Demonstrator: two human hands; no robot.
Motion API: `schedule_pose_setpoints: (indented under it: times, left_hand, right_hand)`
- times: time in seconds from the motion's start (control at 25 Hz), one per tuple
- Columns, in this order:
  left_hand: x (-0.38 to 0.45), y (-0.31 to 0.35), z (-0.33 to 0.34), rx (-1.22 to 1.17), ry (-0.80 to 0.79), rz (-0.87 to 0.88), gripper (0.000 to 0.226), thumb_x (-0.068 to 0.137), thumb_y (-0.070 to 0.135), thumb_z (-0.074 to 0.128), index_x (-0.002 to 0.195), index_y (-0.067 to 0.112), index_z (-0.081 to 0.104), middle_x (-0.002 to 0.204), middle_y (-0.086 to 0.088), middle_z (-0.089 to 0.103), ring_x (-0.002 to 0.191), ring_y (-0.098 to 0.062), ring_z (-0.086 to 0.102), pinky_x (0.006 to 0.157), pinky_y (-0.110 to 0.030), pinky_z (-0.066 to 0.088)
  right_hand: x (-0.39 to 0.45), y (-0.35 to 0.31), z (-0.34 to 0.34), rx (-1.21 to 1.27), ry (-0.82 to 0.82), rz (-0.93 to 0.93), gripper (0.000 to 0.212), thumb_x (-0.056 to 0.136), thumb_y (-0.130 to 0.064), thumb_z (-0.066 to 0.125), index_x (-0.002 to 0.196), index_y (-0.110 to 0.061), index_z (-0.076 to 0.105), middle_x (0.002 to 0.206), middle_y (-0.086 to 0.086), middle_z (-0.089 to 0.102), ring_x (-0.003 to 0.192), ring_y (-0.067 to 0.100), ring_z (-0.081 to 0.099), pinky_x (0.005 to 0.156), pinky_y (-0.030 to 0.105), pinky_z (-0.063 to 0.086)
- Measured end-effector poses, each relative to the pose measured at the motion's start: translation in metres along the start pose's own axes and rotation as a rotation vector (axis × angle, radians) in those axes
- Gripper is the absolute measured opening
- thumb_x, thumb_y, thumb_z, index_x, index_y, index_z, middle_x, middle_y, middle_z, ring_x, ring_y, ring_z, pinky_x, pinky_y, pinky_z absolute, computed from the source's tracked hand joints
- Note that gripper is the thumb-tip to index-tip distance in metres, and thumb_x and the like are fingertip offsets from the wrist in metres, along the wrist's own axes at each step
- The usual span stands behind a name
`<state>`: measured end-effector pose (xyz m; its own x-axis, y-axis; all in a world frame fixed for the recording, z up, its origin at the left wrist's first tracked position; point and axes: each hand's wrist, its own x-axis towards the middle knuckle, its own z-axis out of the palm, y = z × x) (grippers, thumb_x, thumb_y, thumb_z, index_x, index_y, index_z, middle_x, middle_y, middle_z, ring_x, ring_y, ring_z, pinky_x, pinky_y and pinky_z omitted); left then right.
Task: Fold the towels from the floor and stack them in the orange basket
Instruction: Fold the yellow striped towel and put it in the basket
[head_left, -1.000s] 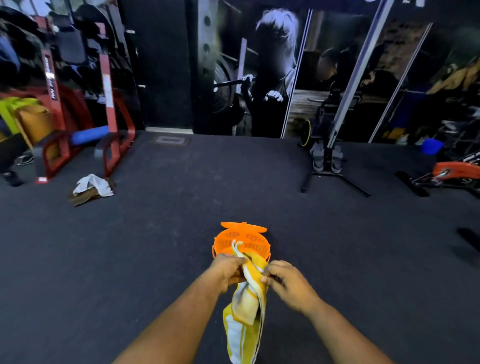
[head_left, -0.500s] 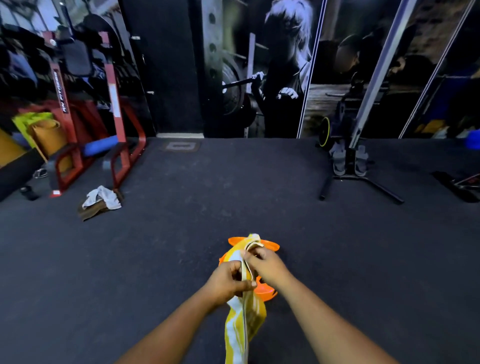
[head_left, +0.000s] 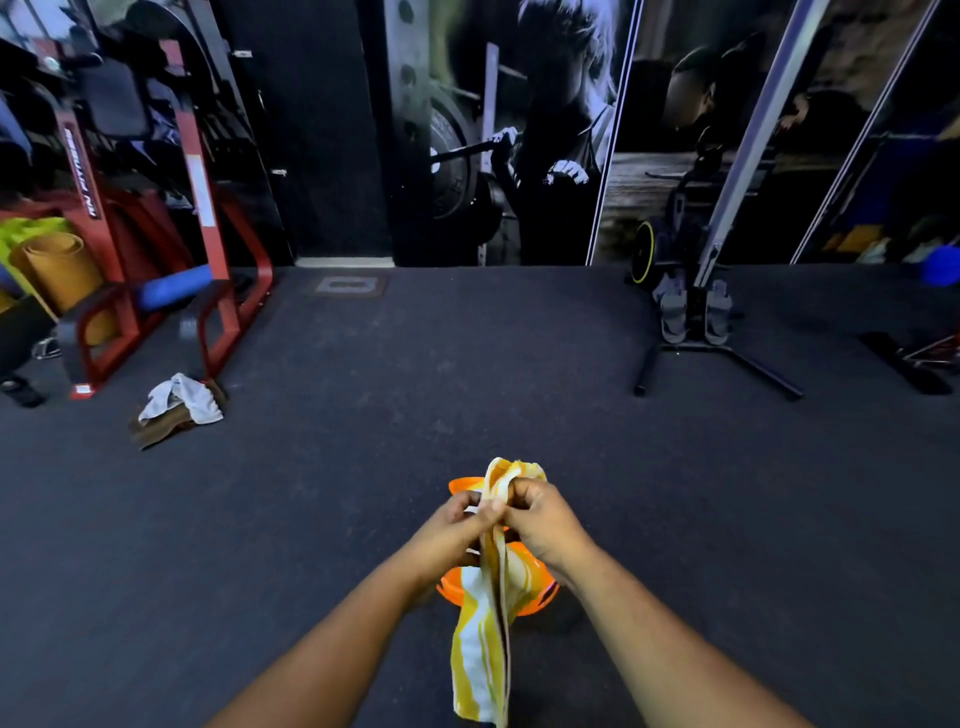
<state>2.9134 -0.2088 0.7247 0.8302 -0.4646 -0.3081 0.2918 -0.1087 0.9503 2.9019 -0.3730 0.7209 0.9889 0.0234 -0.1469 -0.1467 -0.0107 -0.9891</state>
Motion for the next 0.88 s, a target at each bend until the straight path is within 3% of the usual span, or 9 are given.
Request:
schedule_pose_setpoints:
  times: [0.08,0.16,0.28,0.4,0.52,0.6,0.64,0.76,0.88]
  left_hand:
    - [0.009,0.007,-0.017,0.106,-0.100,0.023,0.025,0.092,0.014,0.076,0.115,0.006,0.067,0.100,-0.005,0.077,0.094,-0.019,0.074,0.078,-0.029,0.059]
    - [0.016,0.010,-0.036,0.177,-0.072,0.017,0.022,0.094,0.013,0.073,0.112,0.000,0.071,0.098,-0.009,0.078,0.088,-0.020,0.074,0.072,-0.027,0.058]
    - [0.032,0.005,-0.064,-0.018,0.243,-0.005,0.019,0.102,0.020,0.063,0.105,0.006,0.074,0.097,-0.013,0.079,0.094,-0.032,0.074,0.080,-0.038,0.059]
    - [0.045,0.008,-0.084,-0.321,0.469,-0.085,0.018,0.103,0.020,0.056,0.100,0.009,0.069,0.096,-0.017,0.076,0.090,-0.031,0.071,0.083,-0.042,0.054]
    - [0.054,0.011,-0.101,-0.067,0.421,-0.076,0.018,0.094,0.027,0.073,0.093,0.009,0.071,0.089,-0.011,0.077,0.081,-0.024,0.072,0.076,-0.039,0.056]
    - [0.062,0.012,-0.112,0.384,0.392,-0.019,0.018,0.087,0.027,0.082,0.078,0.015,0.071,0.080,-0.007,0.076,0.077,-0.023,0.071,0.071,-0.037,0.053]
    - [0.066,0.012,-0.119,0.509,0.476,-0.009,0.019,0.087,0.029,0.080,0.076,0.017,0.070,0.082,-0.010,0.076,0.082,-0.028,0.072,0.072,-0.038,0.052]
    - [0.061,0.022,-0.150,0.427,0.829,-0.017,0.027,0.096,0.036,0.067,0.095,0.009,0.071,0.102,-0.022,0.073,0.102,-0.043,0.067,0.082,-0.044,0.051]
    - [0.049,0.026,-0.177,0.350,1.010,0.020,0.035,0.102,0.038,0.056,0.104,0.006,0.068,0.109,-0.024,0.069,0.108,-0.046,0.062,0.084,-0.044,0.047]
  right_hand:
    - [0.004,-0.004,-0.005,-0.002,-0.009,0.015,0.015,0.098,-0.014,0.067,0.105,-0.001,0.071,0.098,0.015,0.076,0.088,0.022,0.071,0.081,0.039,0.058]
    - [0.007,-0.002,-0.011,0.097,0.046,0.064,0.017,0.104,-0.016,0.058,0.114,-0.005,0.067,0.098,0.011,0.076,0.089,0.020,0.072,0.079,0.038,0.061]
    - [0.013,0.004,-0.027,0.196,0.392,0.137,0.016,0.106,-0.019,0.052,0.105,-0.016,0.067,0.101,0.009,0.074,0.088,0.020,0.071,0.076,0.033,0.057]
    - [0.018,0.005,-0.058,-0.151,0.648,0.060,0.028,0.093,-0.041,0.071,0.094,-0.014,0.066,0.095,0.004,0.072,0.096,0.028,0.070,0.075,0.034,0.054]
    - [0.022,-0.005,-0.090,-0.776,0.289,0.171,0.055,0.067,-0.063,0.086,0.095,-0.020,0.066,0.092,-0.007,0.067,0.090,0.017,0.065,0.076,0.037,0.053]
    - [0.026,-0.014,-0.100,-1.159,0.084,0.316,0.043,0.072,-0.062,0.080,0.084,-0.025,0.064,0.090,-0.006,0.066,0.092,0.021,0.066,0.073,0.035,0.051]
    - [0.028,-0.018,-0.105,-1.234,0.122,0.335,0.034,0.081,-0.056,0.074,0.084,-0.023,0.064,0.092,-0.001,0.068,0.096,0.026,0.067,0.074,0.035,0.052]
    - [0.026,-0.028,-0.130,-1.182,0.585,0.290,0.029,0.099,-0.041,0.055,0.107,-0.014,0.063,0.108,0.017,0.069,0.102,0.042,0.065,0.079,0.041,0.051]
    - [0.004,-0.046,-0.162,-0.984,0.937,0.215,0.036,0.105,-0.040,0.047,0.107,-0.006,0.059,0.101,0.028,0.067,0.092,0.049,0.064,0.075,0.046,0.049]
